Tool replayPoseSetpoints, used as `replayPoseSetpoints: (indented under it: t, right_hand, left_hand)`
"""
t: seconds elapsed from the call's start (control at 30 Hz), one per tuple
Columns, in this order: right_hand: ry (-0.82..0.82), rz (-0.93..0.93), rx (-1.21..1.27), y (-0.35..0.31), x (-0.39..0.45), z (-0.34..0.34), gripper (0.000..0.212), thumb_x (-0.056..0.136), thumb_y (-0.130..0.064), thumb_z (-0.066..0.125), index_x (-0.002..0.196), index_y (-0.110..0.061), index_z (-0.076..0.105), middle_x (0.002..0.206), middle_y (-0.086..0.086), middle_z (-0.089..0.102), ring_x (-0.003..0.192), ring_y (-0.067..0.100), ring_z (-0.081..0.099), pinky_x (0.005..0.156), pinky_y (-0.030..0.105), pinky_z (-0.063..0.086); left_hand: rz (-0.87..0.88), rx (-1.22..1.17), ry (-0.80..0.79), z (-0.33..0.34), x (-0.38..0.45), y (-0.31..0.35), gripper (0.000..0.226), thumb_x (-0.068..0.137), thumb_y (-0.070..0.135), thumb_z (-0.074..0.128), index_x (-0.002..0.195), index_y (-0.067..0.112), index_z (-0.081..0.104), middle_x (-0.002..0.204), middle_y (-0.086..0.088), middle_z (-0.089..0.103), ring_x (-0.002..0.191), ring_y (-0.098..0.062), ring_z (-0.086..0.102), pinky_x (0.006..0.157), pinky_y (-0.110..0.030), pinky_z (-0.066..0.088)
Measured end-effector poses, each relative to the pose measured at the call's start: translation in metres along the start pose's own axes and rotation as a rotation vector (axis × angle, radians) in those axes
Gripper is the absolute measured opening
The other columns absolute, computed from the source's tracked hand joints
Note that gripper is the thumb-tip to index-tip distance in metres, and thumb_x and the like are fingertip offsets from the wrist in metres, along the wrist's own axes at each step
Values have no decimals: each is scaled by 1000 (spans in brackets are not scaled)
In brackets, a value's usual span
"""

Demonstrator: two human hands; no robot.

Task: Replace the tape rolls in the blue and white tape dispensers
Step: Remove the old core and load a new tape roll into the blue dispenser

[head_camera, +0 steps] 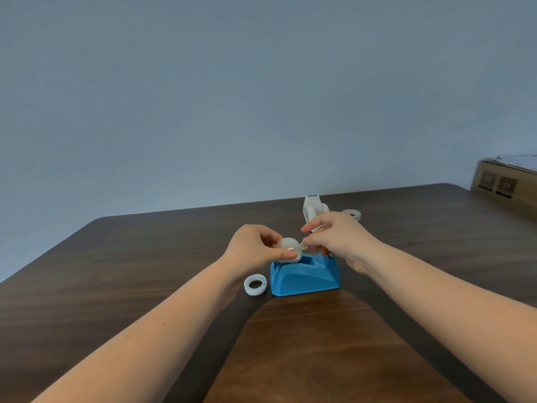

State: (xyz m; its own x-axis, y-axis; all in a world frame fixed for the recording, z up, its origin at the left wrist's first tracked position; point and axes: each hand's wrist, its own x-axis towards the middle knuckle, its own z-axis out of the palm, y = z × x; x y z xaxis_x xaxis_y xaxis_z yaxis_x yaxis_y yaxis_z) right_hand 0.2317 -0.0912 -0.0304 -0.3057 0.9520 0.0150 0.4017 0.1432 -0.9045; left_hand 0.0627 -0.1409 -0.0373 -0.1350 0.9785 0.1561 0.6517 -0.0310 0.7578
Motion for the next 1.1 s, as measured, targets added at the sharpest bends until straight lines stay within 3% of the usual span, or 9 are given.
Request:
replayPoseSetpoints:
  t: [0.2, 0.43, 0.63, 0.83, 1.1]
  right_hand:
    - [-4, -9, -33, 4, 0, 1, 22, 81, -10, 70, 101, -19, 68, 97, 1, 65, 85, 13, 62, 58, 17, 47]
    - [-12, -13, -45, 6, 1, 0, 20, 81, -9, 71, 98, -17, 69, 96, 5, 67, 88, 16, 64, 60, 19, 48]
    - [-34, -29, -93, 5, 1, 1, 20, 82, -9, 70, 100, -17, 68, 95, 3, 66, 80, 12, 62, 57, 16, 46]
    - [-47, -57, -142, 5, 1, 0, 19, 83, -10, 69, 100, -17, 68, 97, 3, 65, 80, 11, 62, 58, 16, 48]
    - [-58, -61, -182, 5, 3, 0, 17, 83, -11, 69, 98, -19, 67, 97, 2, 66, 81, 12, 63, 61, 18, 49]
  left_hand:
    - [35, 138, -18, 6, -1, -1, 31, 70, 38, 81, 93, 20, 71, 88, 7, 69, 83, -9, 63, 71, -19, 51]
    - [56, 183, -60, 3, -3, -2, 29, 78, 37, 73, 99, 17, 72, 97, 3, 72, 93, -11, 64, 83, -26, 52]
    - [78, 190, -87, 2, -3, 0, 29, 81, 33, 73, 105, 18, 69, 102, 3, 70, 94, -10, 63, 80, -21, 50]
    - [136, 227, -112, 4, -6, -3, 31, 87, 35, 66, 117, 29, 69, 119, 8, 68, 108, -10, 60, 98, -30, 48]
    - [146, 262, -131, 0, -13, -5, 39, 84, 35, 69, 123, 28, 65, 126, 8, 66, 117, -6, 58, 98, -19, 42]
